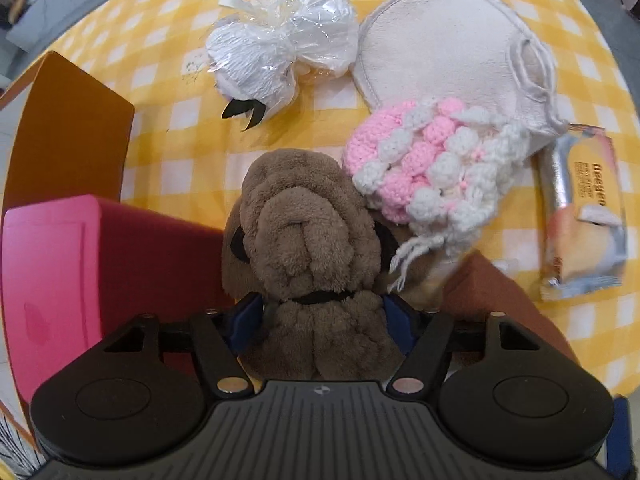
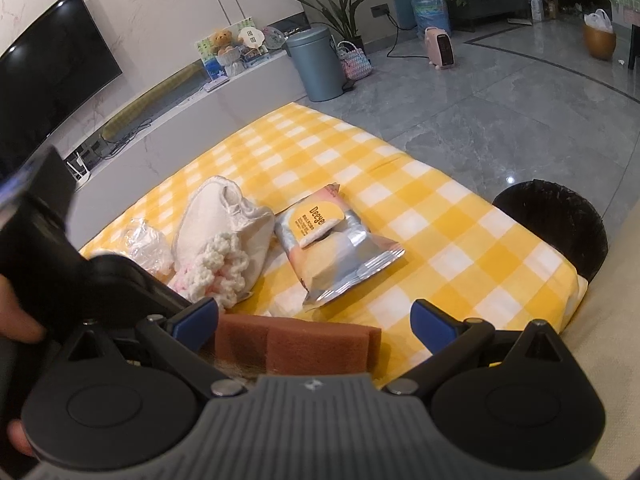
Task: Organize soft objects
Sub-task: 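Close the left gripper on the brown plush dog and lift it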
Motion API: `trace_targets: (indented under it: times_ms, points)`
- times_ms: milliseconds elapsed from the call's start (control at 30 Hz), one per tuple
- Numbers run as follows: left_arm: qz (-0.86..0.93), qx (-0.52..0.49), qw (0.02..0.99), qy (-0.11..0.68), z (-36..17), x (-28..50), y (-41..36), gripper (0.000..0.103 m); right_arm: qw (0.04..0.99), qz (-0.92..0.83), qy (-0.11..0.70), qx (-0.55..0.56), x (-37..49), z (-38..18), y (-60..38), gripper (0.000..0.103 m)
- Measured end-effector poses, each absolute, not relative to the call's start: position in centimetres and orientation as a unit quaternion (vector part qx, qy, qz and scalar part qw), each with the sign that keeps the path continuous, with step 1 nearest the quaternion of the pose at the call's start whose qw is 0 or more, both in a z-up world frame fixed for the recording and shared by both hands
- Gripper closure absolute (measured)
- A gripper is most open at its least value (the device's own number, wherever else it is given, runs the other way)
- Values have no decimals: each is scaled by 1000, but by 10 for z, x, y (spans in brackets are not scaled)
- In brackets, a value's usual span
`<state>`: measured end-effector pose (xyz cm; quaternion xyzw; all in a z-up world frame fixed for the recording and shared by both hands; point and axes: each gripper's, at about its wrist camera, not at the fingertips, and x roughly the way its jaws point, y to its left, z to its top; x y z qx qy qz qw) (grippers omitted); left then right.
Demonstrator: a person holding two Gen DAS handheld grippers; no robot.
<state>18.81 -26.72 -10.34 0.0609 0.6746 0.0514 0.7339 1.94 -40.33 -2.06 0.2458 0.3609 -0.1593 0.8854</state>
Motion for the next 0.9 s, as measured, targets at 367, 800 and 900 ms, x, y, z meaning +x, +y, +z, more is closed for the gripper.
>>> trace_targets:
  times_ms: [367,800,900]
  points:
    - [-13,44,741,670,-87,177,-251,45,886,-151,361,249,20,-21,-405,3]
    - [-167,6,842,513,-34,123,-216,47,889,-147,348,257,4,-14,-415,3]
    - [-170,4,844,509,-38,129,-212,47,889,-147,352,254,5,-15,-414,3]
